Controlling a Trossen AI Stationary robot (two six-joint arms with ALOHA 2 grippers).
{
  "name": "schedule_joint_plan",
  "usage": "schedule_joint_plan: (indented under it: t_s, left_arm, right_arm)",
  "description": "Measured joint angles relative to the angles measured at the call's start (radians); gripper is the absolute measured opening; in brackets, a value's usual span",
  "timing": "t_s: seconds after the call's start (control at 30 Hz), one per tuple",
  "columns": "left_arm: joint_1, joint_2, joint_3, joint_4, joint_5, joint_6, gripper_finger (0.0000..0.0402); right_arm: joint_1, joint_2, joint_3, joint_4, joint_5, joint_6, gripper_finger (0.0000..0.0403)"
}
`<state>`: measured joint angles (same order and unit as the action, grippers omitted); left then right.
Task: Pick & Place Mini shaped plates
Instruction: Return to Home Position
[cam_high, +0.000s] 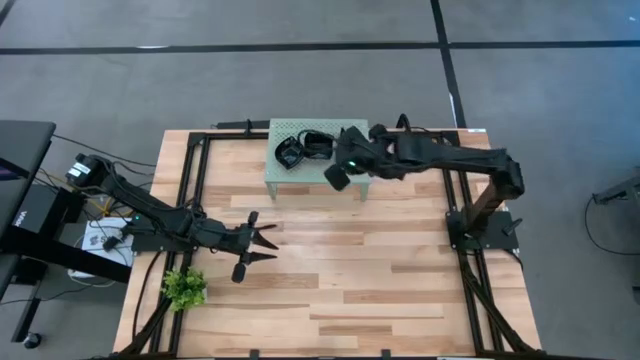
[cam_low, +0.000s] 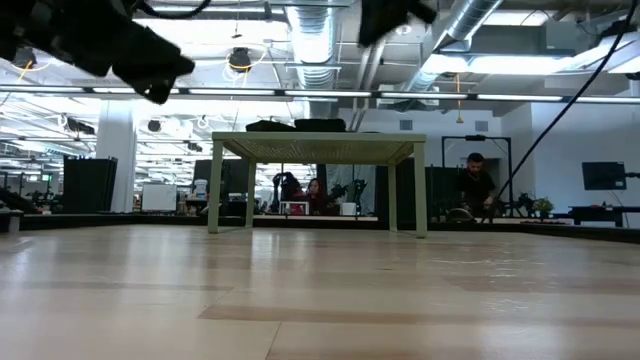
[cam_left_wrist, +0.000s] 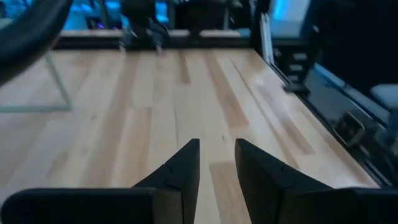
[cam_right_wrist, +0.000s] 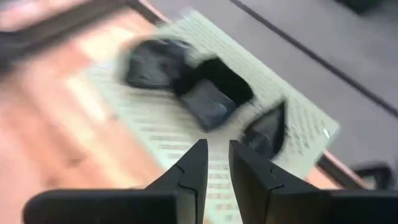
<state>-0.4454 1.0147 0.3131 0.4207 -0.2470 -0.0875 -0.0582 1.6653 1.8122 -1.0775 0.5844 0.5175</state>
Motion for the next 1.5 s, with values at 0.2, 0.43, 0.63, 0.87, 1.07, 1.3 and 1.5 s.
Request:
schedule_joint_plan:
  t_s: [0.2, 0.43, 0.63, 0.87, 1.07, 1.3, 1.5]
  left_arm:
    - [0.000, -0.137, 0.020, 0.010, -0.128, 0.060, 0.0104]
    - [-0.023, -0.455, 0.021, -0.021, -0.176, 0.110, 0.0104]
    - [-0.058, -0.760, 0.013, -0.256, -0.186, 0.164, 0.0104]
    - [-0.058, -0.929, -0.098, -0.321, -0.224, 0.229, 0.0104]
    - [-0.057, -0.991, -0.142, -0.317, -0.221, 0.258, 0.0104]
    - [-0.056, -1.014, -0.207, -0.314, -0.220, 0.266, 0.0104]
    - [-0.032, -1.014, -0.223, -0.294, -0.236, 0.266, 0.0104]
  right_arm:
    - [0.196, -0.142, 0.050, -0.033, 0.003, -0.129, 0.0060]
    - [0.442, -0.349, -0.154, -0.088, 0.141, -0.114, 0.0060]
    - [0.573, -0.628, -0.679, 0.197, 0.184, -0.015, 0.0060]
    - [0.675, -0.904, -1.259, 0.775, 0.177, -0.100, 0.0060]
    - [0.714, -1.080, -1.558, 1.163, 0.177, -0.294, 0.0060]
    - [0.737, -1.247, -1.771, 1.410, 0.152, -0.498, 0.0060]
    - [0.671, -1.363, -1.804, 1.489, -0.163, -0.666, 0.0057]
